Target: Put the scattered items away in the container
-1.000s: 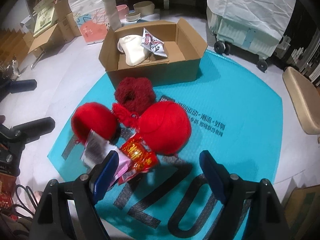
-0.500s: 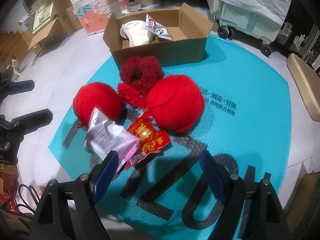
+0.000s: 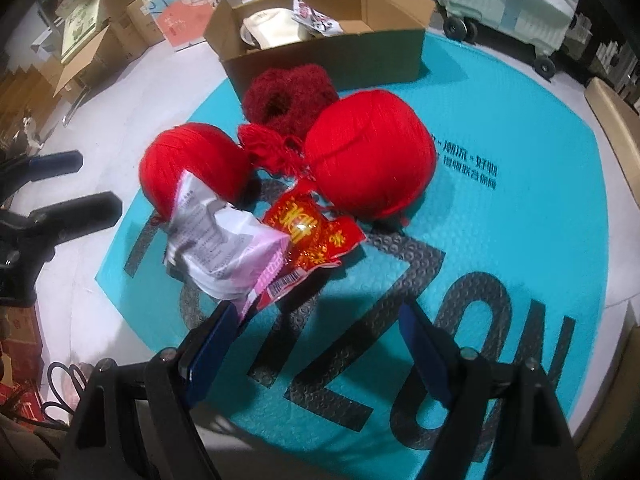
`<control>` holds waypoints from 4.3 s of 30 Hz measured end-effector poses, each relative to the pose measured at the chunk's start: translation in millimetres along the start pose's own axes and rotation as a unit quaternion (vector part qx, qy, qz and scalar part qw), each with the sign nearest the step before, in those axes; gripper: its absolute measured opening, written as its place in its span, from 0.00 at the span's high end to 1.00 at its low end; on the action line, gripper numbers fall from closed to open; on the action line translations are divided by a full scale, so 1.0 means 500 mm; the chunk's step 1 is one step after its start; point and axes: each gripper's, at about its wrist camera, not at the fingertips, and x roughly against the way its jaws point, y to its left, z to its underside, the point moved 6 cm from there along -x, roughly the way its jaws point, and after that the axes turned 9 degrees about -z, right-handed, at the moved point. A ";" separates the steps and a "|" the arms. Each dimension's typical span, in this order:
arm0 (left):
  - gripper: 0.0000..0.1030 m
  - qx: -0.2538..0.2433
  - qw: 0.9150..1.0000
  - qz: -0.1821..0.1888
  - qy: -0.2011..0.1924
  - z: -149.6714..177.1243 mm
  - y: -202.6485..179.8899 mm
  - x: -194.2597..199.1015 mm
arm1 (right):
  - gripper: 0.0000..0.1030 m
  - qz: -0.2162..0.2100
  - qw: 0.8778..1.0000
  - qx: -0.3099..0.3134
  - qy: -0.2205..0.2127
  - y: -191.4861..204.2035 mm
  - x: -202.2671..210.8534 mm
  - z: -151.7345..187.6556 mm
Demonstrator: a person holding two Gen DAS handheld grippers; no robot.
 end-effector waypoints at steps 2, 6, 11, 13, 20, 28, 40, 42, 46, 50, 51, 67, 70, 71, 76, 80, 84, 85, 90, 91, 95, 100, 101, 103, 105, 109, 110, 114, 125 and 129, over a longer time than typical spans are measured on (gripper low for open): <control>0.00 -0.004 1.000 0.007 0.005 0.008 -0.011 -0.007 | 0.19 -0.005 1.000 -0.011 0.000 -0.009 -0.009 0.001; 0.00 0.002 0.999 0.029 0.015 0.024 -0.031 -0.022 | 0.19 -0.010 1.000 -0.029 -0.002 -0.027 -0.025 0.000; 0.00 0.001 0.998 0.049 0.027 0.040 -0.058 -0.043 | 0.19 -0.030 0.998 -0.055 -0.012 -0.040 -0.040 -0.008; 0.00 0.003 0.998 0.059 0.026 0.041 -0.064 -0.047 | 0.19 -0.035 0.998 -0.059 -0.010 -0.042 -0.048 -0.012; 0.00 0.019 0.995 0.093 0.039 0.060 -0.091 -0.086 | 0.24 -0.032 0.997 -0.074 -0.004 -0.062 -0.078 -0.029; 0.00 0.046 0.995 0.090 0.022 0.053 -0.100 -0.120 | 0.31 -0.043 0.995 -0.093 0.006 -0.083 -0.092 -0.032; 0.23 0.078 0.986 0.136 0.050 0.068 -0.088 -0.158 | 0.31 -0.045 0.994 -0.103 0.005 -0.099 -0.108 -0.049; 0.28 0.089 0.986 0.132 0.044 0.070 -0.080 -0.151 | 0.31 -0.048 0.993 -0.107 0.005 -0.100 -0.112 -0.051; 0.38 0.079 0.988 0.125 0.042 0.076 -0.080 -0.131 | 0.31 -0.054 0.992 -0.112 0.010 -0.096 -0.121 -0.053; 0.39 0.085 0.983 0.151 0.056 0.097 -0.072 -0.111 | 0.31 -0.063 0.991 -0.115 0.014 -0.086 -0.126 -0.054; 0.39 0.088 0.981 0.161 0.058 0.108 -0.073 -0.117 | 0.32 -0.067 0.991 -0.116 0.015 -0.083 -0.128 -0.054; 0.39 0.110 0.978 0.164 0.067 0.164 -0.011 -0.087 | 0.84 -0.127 0.988 -0.086 0.011 -0.025 -0.162 -0.056; 0.39 0.107 0.979 0.160 0.062 0.156 -0.008 -0.081 | 0.86 -0.123 0.989 -0.078 0.004 -0.021 -0.143 -0.055; 0.39 0.105 0.980 0.157 0.060 0.148 -0.014 -0.079 | 0.87 -0.123 0.990 -0.073 -0.001 -0.017 -0.137 -0.055; 0.39 0.094 0.984 0.139 0.054 0.142 -0.015 -0.072 | 0.92 -0.117 0.990 -0.075 -0.016 -0.020 -0.105 -0.044; 0.39 0.097 0.985 0.136 0.052 0.140 -0.012 -0.071 | 0.93 -0.125 0.990 -0.064 -0.017 -0.013 -0.089 -0.029; 0.44 0.099 0.985 0.129 0.048 0.133 -0.009 -0.073 | 0.94 -0.124 0.990 -0.063 -0.015 -0.018 -0.076 -0.011; 0.45 0.099 0.986 0.126 0.051 0.132 -0.007 -0.077 | 0.94 -0.116 0.991 -0.059 -0.016 -0.017 -0.074 -0.009; 0.45 0.108 0.978 0.160 0.082 0.134 -0.012 -0.103 | 0.94 -0.109 0.992 -0.062 -0.020 -0.017 -0.071 -0.002; 0.42 0.110 0.977 0.161 0.082 0.133 -0.014 -0.106 | 0.94 -0.106 0.992 -0.061 -0.018 -0.020 -0.070 0.001; 0.32 0.115 0.977 0.153 0.094 0.133 -0.026 -0.125 | 0.94 -0.102 0.993 -0.062 -0.014 -0.029 -0.072 0.005; 0.23 0.098 0.978 0.148 0.108 0.134 -0.057 -0.150 | 0.94 -0.097 0.993 -0.064 -0.008 -0.037 -0.079 0.010; 0.24 0.098 0.979 0.141 0.113 0.135 -0.060 -0.160 | 0.94 -0.096 0.993 -0.064 -0.008 -0.037 -0.079 0.011; 0.26 0.095 0.980 0.134 0.114 0.137 -0.067 -0.172 | 0.94 -0.097 0.993 -0.067 -0.006 -0.041 -0.081 0.012; 0.42 0.071 0.985 0.120 0.096 0.133 -0.080 -0.165 | 0.94 -0.098 0.993 -0.069 -0.005 -0.044 -0.082 0.012; 0.52 0.058 0.988 0.111 0.086 0.133 -0.093 -0.152 | 0.94 -0.102 0.992 -0.072 -0.005 -0.047 -0.082 0.011; 0.52 0.055 0.989 0.107 0.086 0.134 -0.095 -0.148 | 0.94 -0.102 0.992 -0.071 -0.005 -0.046 -0.083 0.010; 0.52 0.049 0.990 0.099 0.086 0.131 -0.088 -0.133 | 0.94 -0.107 0.992 -0.070 -0.013 -0.043 -0.074 0.009; 0.52 0.029 0.992 0.098 0.067 0.115 -0.082 -0.072 | 0.96 -0.108 0.991 -0.070 -0.026 -0.040 -0.022 0.013; 0.52 0.026 0.993 0.101 0.062 0.105 -0.074 -0.062 | 0.96 -0.100 0.992 -0.067 -0.028 -0.040 -0.008 0.018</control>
